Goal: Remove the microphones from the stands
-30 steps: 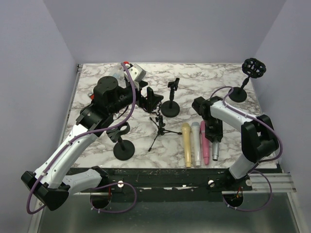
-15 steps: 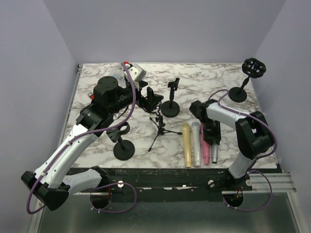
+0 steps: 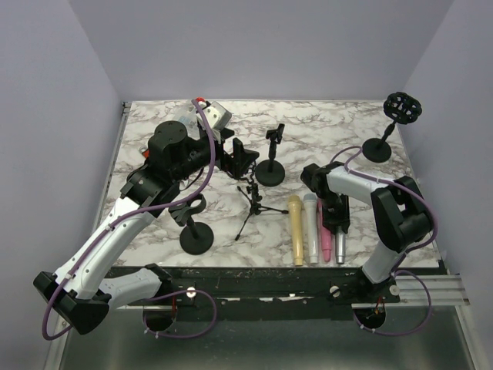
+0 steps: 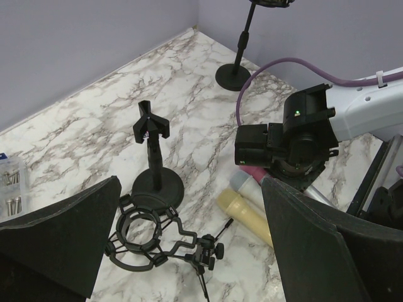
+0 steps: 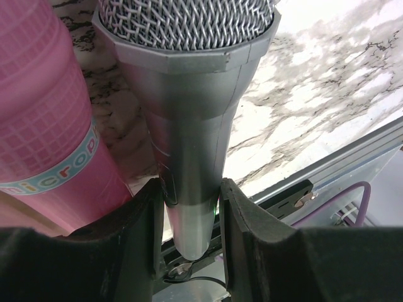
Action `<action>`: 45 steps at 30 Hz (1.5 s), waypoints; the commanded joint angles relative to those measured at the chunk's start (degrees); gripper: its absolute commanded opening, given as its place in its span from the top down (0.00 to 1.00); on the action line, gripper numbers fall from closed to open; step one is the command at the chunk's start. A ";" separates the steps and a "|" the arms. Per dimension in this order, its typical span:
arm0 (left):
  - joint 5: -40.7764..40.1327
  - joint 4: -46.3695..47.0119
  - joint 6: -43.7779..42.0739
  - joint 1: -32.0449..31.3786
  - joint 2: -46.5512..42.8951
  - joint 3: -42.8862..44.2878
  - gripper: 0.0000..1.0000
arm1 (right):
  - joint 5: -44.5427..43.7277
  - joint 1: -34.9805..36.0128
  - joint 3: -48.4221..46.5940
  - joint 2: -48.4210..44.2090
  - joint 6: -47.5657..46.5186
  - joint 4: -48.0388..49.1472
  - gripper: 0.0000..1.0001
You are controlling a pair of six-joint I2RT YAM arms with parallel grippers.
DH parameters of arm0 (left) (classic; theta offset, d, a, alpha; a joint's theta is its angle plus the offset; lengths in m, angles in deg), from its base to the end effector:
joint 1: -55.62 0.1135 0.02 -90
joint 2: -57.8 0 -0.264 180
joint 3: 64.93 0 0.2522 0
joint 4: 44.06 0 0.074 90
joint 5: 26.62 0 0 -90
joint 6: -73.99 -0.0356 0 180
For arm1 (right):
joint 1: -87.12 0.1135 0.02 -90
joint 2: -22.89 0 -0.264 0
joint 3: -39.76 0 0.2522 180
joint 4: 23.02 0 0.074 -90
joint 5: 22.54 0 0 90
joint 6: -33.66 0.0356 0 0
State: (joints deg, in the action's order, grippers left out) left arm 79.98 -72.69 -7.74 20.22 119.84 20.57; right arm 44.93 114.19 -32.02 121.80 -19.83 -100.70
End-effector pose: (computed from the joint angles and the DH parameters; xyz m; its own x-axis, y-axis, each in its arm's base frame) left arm 0.1859 -0.1446 0.4373 -0.1859 -0.0370 -0.9819 0.7683 0.6174 -0.1687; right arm 0.2360 0.1053 0.1560 -0.9939 0.1092 -0.0149 0.1042 0.8870 -0.4498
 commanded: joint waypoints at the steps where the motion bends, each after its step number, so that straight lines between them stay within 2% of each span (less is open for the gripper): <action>1: 1.06 1.07 0.21 -0.53 -0.37 -0.29 0.01 | 1.55 0.44 0.63 0.77 0.98 1.29 0.60; 11: 1.18 1.10 0.34 -0.55 -0.25 -0.34 0.01 | 1.02 0.37 0.28 0.15 1.32 0.57 0.45; 22: 1.50 1.24 0.60 -0.64 -0.25 -0.30 0.01 | -1.83 0.44 -2.80 -2.13 3.53 -4.01 0.43; 28: 1.71 1.33 0.74 -0.58 -0.17 -0.29 0.01 | -4.76 0.48 -8.79 -4.01 4.40 -10.16 0.43; 34: 1.78 1.29 0.78 -0.69 -0.36 -0.19 0.01 | -10.06 0.37 -18.28 -4.89 4.56 -15.53 0.34; 37: 1.77 1.21 0.78 -0.70 -0.60 -0.24 0.01 | -10.79 -1.58 -22.94 -5.94 3.02 -12.35 0.32; 45: 1.24 1.49 0.45 -1.21 -1.41 -0.47 0.01 | -6.51 -16.80 -29.16 -11.55 -3.91 12.04 0.33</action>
State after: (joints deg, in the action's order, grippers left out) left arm 80.68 -72.45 -7.36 19.83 119.84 20.57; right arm 38.33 104.14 -57.16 113.63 -20.27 -102.65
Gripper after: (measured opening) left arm 0.980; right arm 0.672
